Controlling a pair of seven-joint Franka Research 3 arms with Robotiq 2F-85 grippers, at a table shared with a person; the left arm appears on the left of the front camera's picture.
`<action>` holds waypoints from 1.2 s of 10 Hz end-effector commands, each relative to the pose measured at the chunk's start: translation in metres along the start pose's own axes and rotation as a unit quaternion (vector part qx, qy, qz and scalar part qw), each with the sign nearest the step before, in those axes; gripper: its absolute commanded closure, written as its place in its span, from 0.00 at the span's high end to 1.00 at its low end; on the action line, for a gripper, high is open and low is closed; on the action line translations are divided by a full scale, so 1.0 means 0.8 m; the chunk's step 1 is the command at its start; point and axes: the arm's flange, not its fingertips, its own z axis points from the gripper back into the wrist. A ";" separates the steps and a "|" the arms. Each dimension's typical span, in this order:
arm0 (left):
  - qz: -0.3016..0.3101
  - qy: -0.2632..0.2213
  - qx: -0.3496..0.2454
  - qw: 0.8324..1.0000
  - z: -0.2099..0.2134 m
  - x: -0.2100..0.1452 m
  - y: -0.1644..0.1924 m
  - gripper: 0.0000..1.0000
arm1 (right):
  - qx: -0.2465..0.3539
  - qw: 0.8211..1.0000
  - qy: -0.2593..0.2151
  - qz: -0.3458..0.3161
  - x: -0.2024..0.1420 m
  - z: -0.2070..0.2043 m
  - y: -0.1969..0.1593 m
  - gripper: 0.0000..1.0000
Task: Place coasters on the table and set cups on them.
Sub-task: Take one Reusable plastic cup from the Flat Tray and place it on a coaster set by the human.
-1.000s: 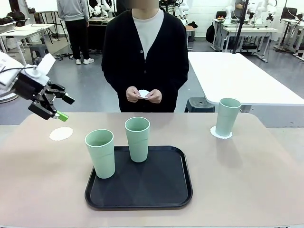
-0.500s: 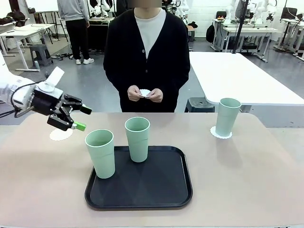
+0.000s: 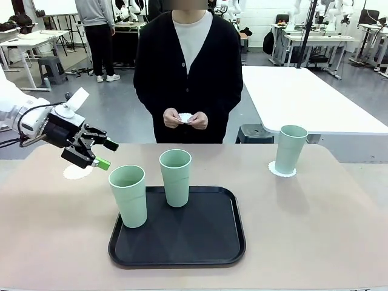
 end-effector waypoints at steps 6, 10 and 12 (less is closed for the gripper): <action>-0.012 -0.018 0.000 1.000 -0.003 -0.007 -0.002 1.00 | 0.004 1.000 -0.005 -0.002 0.002 -0.001 0.002 1.00; -0.067 -0.015 -0.073 0.995 0.035 -0.042 -0.021 1.00 | 0.004 1.000 -0.005 -0.002 0.002 -0.001 0.002 1.00; -0.062 -0.030 -0.105 0.992 0.031 -0.067 -0.015 1.00 | 0.004 1.000 -0.005 -0.002 0.002 -0.001 0.002 1.00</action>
